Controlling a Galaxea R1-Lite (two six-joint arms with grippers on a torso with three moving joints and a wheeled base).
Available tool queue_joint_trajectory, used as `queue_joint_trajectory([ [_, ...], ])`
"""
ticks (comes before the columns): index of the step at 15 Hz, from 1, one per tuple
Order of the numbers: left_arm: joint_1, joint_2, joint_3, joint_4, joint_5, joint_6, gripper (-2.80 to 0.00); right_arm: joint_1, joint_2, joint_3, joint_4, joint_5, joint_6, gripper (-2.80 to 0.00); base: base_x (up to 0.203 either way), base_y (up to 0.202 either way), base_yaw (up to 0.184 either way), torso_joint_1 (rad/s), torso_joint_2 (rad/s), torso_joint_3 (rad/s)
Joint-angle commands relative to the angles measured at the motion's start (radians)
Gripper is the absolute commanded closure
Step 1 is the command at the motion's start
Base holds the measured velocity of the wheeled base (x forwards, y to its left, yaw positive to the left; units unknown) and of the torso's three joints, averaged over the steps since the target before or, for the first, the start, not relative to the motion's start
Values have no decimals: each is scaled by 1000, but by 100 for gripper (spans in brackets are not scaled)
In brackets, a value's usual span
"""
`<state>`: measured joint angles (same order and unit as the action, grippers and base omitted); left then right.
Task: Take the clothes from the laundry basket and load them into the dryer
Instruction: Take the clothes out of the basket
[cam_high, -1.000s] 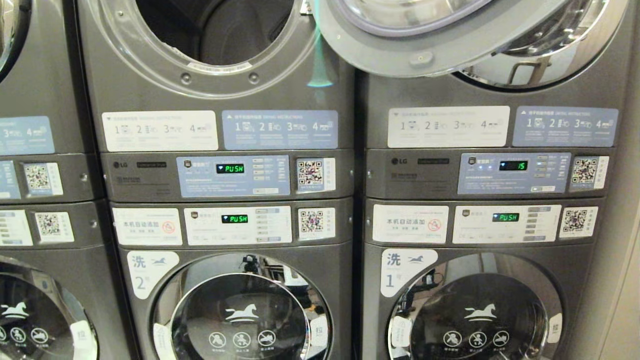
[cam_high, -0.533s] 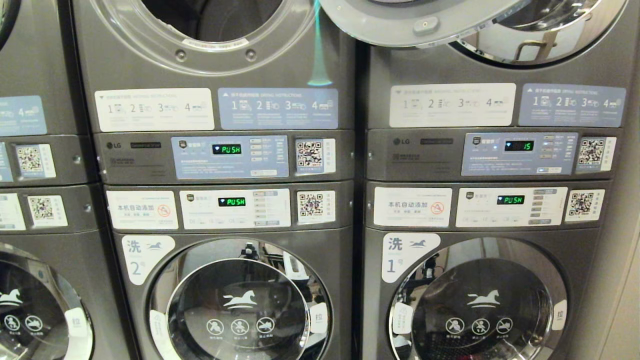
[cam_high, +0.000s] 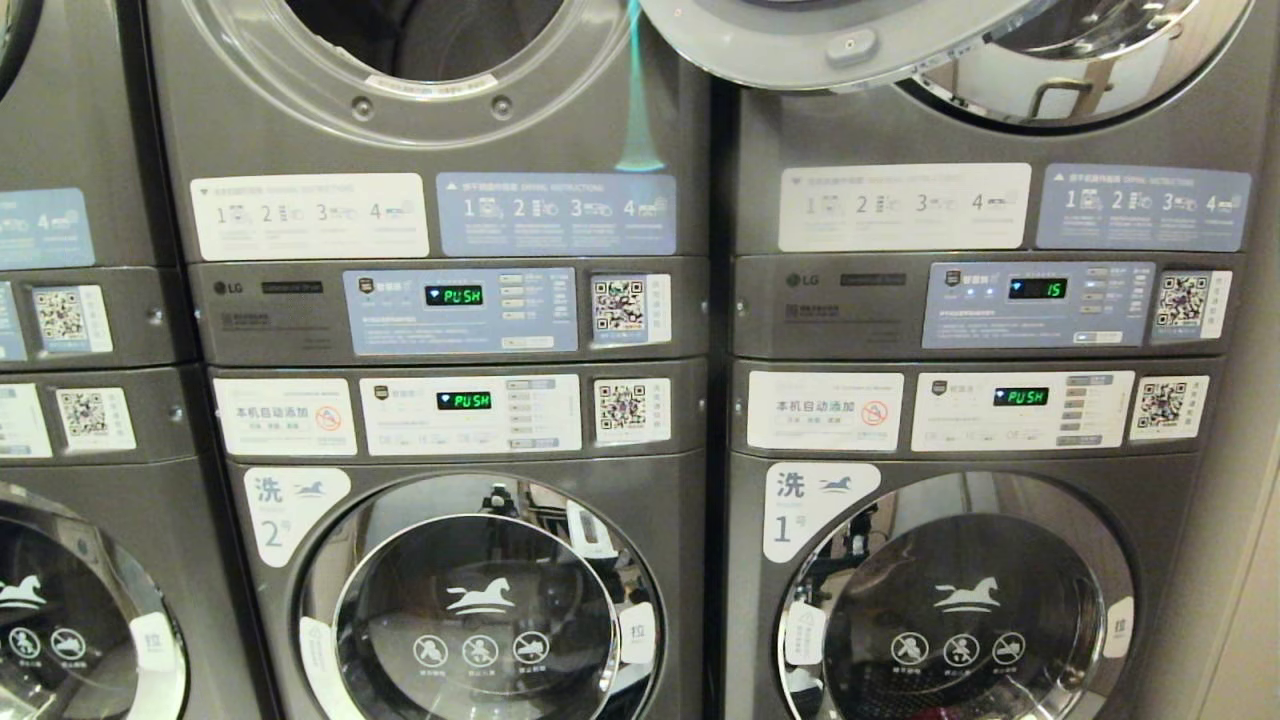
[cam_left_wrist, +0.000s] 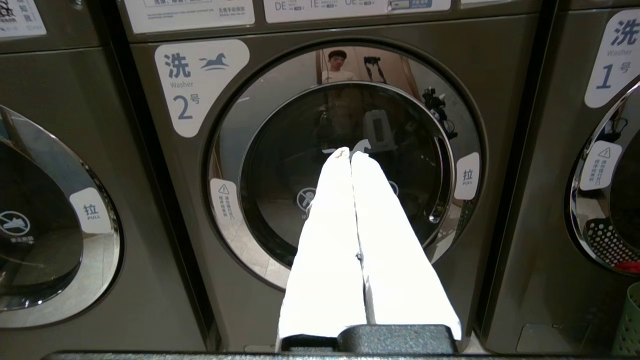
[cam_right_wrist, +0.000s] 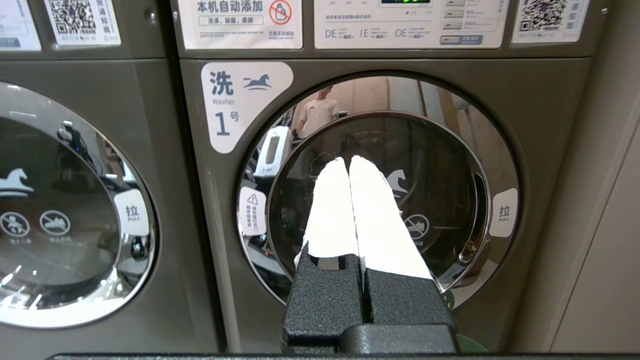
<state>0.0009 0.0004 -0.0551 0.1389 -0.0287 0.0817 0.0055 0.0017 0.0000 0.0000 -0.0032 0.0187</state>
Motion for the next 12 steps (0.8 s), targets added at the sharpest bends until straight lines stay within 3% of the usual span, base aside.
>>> queue_joint_trajectory([
  [1,1,0,0,1,0,1,0,1,0,0,0,0,0,0,0,0,0,-66,105,109],
  [4,1,0,0,1,0,0,0,1,0,0,0,0,0,0,0,0,0,-18,36,-56],
  [12,1,0,0,1,2,-3,0,1,0,0,0,0,0,0,0,0,0,3,5,-186],
])
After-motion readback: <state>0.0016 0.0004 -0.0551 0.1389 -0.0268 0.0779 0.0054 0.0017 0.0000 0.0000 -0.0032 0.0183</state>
